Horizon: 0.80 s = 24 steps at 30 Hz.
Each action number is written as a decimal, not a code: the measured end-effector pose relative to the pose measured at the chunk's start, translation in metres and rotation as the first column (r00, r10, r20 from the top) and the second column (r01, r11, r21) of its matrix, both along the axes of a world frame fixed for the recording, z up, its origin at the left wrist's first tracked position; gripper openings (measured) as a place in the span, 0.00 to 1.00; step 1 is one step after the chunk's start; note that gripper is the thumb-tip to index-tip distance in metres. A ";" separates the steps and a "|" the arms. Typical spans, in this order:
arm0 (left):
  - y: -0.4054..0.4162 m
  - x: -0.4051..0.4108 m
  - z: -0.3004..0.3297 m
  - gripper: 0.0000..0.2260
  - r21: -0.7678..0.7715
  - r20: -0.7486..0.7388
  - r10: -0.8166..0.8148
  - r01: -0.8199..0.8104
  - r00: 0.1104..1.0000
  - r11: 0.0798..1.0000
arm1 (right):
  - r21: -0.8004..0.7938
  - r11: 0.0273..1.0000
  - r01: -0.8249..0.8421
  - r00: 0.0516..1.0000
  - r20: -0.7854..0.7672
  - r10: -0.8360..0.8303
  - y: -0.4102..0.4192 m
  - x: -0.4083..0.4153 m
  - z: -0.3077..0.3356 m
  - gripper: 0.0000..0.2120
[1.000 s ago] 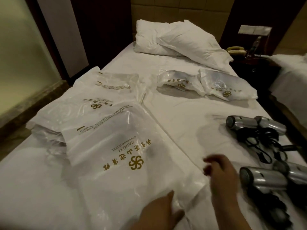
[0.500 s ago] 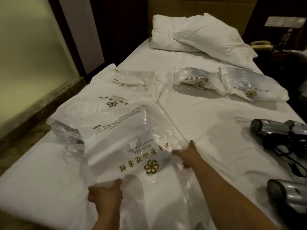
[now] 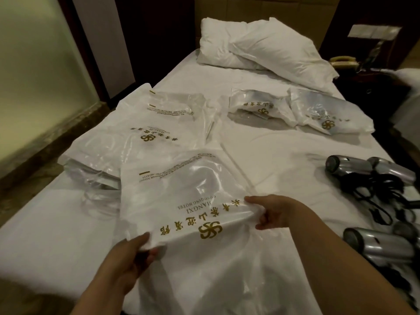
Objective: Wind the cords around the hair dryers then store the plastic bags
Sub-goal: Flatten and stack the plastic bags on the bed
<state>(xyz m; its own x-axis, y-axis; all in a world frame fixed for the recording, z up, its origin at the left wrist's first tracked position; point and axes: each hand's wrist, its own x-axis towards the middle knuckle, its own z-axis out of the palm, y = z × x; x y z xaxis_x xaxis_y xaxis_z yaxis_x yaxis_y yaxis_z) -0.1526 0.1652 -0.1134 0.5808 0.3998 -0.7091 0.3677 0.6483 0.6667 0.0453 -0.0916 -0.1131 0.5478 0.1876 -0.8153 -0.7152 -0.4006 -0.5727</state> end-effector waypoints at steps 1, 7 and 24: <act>0.000 -0.002 0.004 0.02 -0.007 0.020 -0.038 0.038 0.999 0.999 | -0.020 1.000 0.004 1.000 -0.008 -0.004 -0.008 -0.005 0.001 0.18; 0.004 -0.007 0.031 0.08 -0.202 0.074 -0.214 0.224 0.974 0.953 | 0.016 0.991 0.135 0.991 -0.018 -0.134 -0.044 -0.026 0.002 0.07; -0.015 0.115 0.071 0.15 -0.194 0.368 0.272 -0.213 0.889 0.958 | 0.168 0.971 0.172 0.936 0.279 -0.214 -0.028 -0.017 0.060 0.01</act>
